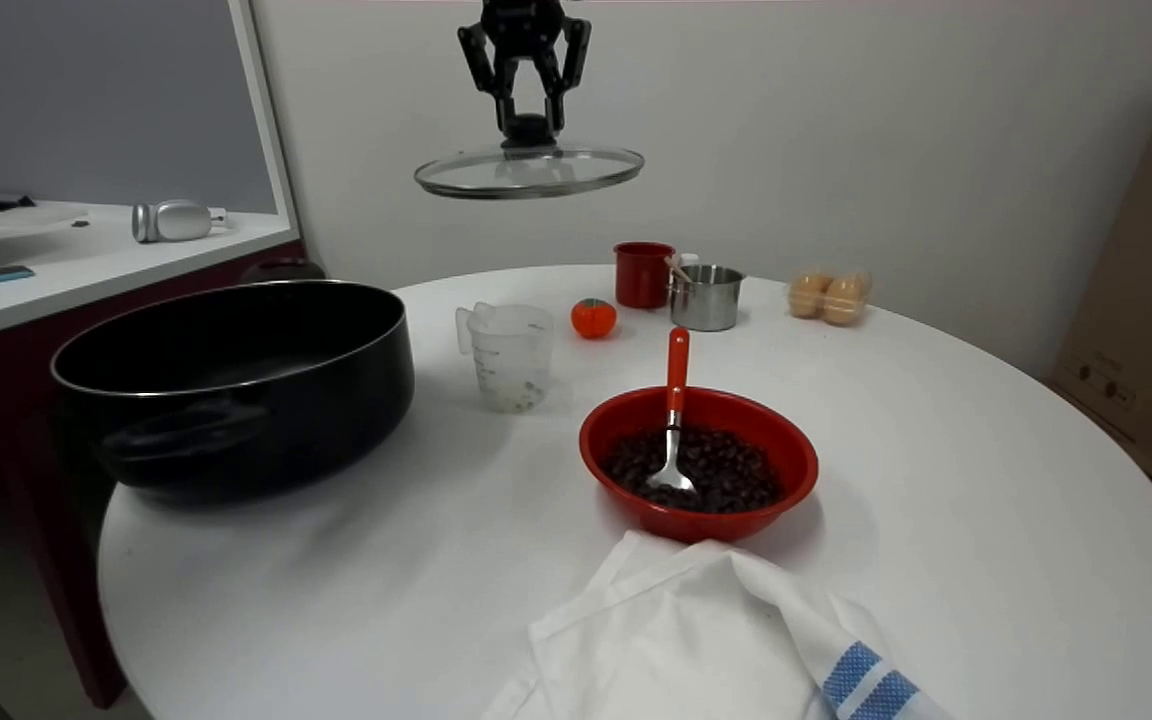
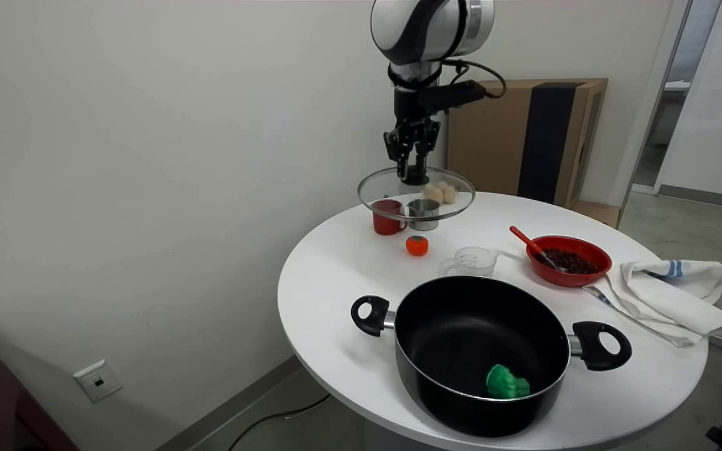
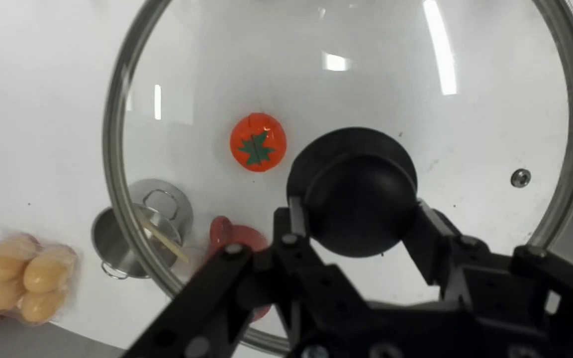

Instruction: Pick the lid on the table and put it on the pot

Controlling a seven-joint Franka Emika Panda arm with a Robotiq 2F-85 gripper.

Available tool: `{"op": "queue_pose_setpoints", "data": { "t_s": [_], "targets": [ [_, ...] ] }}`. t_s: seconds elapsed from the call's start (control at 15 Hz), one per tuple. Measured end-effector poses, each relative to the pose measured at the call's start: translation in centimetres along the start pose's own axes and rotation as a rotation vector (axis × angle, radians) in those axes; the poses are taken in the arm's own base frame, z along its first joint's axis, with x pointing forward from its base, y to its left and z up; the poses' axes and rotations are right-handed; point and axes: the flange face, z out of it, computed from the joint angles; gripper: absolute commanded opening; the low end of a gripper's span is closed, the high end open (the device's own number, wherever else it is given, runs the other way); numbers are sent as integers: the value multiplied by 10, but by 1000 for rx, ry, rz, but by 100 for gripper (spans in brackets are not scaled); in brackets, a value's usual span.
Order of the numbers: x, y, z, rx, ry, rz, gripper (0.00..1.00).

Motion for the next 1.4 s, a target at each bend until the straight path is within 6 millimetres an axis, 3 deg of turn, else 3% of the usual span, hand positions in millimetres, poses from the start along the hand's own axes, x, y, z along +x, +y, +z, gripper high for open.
{"op": "queue_pose_setpoints", "data": {
  "t_s": [0.27,0.47,1.0,1.4],
  "targets": [
    [-35,27,-20,-4,-35,-24,25],
    [-68,30,-26,1,-73,-69,25],
    [-164,-16,0,21,-212,-237,25],
    [-213,-52,30,-15,-250,-351,25]
  ]
}}
